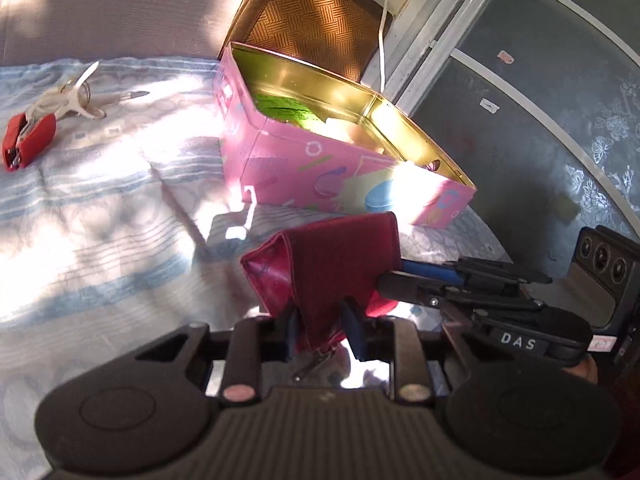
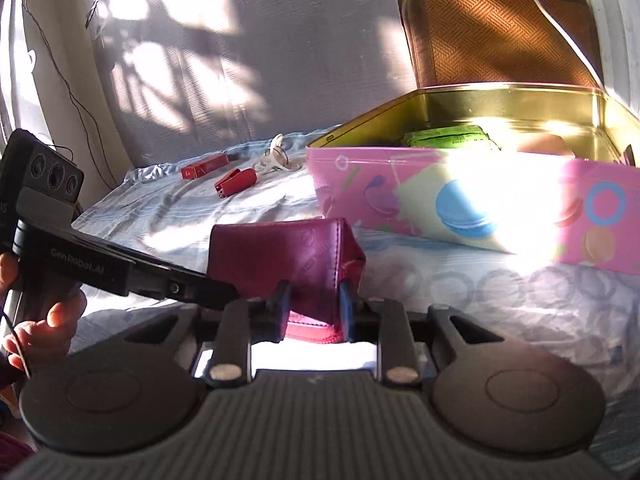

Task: Organize rigid objects
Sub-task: 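Carry the pink pouch in the right tool and release it into the tin, then move the right tool to the red box and grasp it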

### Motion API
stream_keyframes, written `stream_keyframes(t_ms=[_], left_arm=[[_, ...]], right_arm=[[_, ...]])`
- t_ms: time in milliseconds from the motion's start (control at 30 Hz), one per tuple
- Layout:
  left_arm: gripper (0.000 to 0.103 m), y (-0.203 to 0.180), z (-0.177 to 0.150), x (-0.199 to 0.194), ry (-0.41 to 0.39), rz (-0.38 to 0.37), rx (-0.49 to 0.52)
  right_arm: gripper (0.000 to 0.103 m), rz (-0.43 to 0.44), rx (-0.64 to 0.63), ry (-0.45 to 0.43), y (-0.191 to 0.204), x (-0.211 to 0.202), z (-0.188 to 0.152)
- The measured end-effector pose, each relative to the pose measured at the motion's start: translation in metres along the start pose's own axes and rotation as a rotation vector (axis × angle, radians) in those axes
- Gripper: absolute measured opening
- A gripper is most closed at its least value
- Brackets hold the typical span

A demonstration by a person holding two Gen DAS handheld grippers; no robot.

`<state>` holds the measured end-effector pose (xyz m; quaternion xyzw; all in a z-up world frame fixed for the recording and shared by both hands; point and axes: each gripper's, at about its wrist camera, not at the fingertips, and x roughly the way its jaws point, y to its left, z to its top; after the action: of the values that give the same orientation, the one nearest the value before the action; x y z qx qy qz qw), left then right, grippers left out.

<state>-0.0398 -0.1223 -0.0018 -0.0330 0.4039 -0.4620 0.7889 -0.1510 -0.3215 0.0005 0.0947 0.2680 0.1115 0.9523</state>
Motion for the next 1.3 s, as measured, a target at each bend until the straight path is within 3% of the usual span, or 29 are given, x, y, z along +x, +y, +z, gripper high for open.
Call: stream_keyframes(t_ms=[200, 333, 433, 467, 500, 567, 600, 700, 767, 1133, 1300], left_arm=[[0.023, -0.042, 0.063, -0.022, -0.177, -0.057, 0.142], [0.028, -0.057, 0.103, 0.019, -0.171, 0.003, 0.201], [0.037, -0.053, 0.125, 0.067, -0.119, 0.069, 0.177], [0.048, -0.051, 0.131, 0.086, -0.101, 0.129, 0.165], [0.060, -0.049, 0.135, 0.101, -0.090, 0.210, 0.153], [0.060, -0.044, 0.137, 0.114, -0.089, 0.323, 0.119], [0.059, -0.041, 0.137, 0.112, -0.097, 0.324, 0.093], [0.059, -0.039, 0.130, 0.091, -0.142, 0.298, 0.075], [0.060, -0.045, 0.121, 0.078, -0.168, 0.361, 0.112], [0.062, -0.076, 0.073, 0.032, -0.195, 0.485, 0.205], [0.070, -0.066, 0.054, 0.008, -0.232, 0.578, 0.207]], right_arm=[[0.021, -0.045, -0.027, -0.214, -0.013, -0.047, 0.044], [0.021, -0.148, -0.038, -0.245, -0.035, -0.036, 0.065], [0.021, -0.209, -0.017, -0.200, -0.063, -0.005, 0.074], [0.021, -0.242, -0.039, -0.188, -0.068, 0.006, 0.076], [0.021, -0.329, -0.087, -0.176, -0.069, 0.021, 0.077], [0.022, -0.544, -0.163, -0.143, -0.074, 0.048, 0.078], [0.023, -0.570, -0.148, -0.143, -0.079, 0.050, 0.078], [0.023, -0.498, -0.014, -0.198, -0.093, 0.030, 0.073], [0.023, -0.492, 0.007, -0.218, -0.089, 0.018, 0.066], [0.025, -0.366, 0.226, -0.301, -0.039, -0.043, 0.036], [0.031, -0.341, 0.249, -0.275, -0.022, -0.038, 0.034]])
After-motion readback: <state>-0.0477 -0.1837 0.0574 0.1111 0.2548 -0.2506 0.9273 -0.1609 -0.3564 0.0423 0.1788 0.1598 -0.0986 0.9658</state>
